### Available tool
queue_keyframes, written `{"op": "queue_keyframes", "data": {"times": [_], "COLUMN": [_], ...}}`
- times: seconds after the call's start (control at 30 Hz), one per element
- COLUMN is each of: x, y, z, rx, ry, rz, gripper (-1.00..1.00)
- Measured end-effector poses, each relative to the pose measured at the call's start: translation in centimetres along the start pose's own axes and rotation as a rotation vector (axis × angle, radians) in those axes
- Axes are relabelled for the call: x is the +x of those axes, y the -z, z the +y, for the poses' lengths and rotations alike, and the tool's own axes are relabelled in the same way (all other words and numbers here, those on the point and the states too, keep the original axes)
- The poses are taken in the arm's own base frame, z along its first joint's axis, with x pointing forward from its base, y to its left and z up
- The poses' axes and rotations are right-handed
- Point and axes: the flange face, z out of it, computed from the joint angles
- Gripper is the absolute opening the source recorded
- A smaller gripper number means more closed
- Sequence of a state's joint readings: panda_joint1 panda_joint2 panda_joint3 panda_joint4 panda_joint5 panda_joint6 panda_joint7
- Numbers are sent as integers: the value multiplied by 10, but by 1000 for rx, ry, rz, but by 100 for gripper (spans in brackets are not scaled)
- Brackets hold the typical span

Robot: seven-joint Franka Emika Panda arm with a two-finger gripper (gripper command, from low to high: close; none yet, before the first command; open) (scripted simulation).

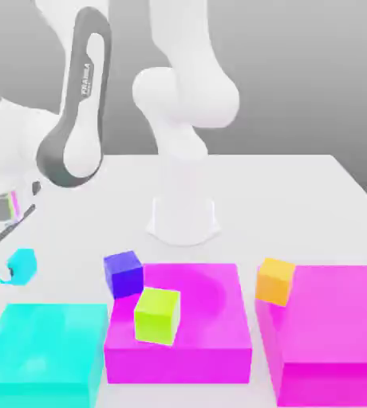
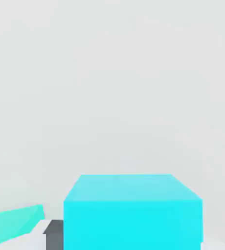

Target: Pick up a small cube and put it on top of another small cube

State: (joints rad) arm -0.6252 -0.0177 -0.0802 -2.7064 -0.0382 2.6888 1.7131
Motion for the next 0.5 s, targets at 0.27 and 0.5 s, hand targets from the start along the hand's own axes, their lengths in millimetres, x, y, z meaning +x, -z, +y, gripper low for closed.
{"op": "queue_keyframes", "data": {"times": [0.27, 0.5], "x": [-71, -111], "y": [61, 79], "z": [56, 110], "rx": [3, 4], "ry": [404, 704], "rz": [2, -17], "gripper": [-100, -100]}}
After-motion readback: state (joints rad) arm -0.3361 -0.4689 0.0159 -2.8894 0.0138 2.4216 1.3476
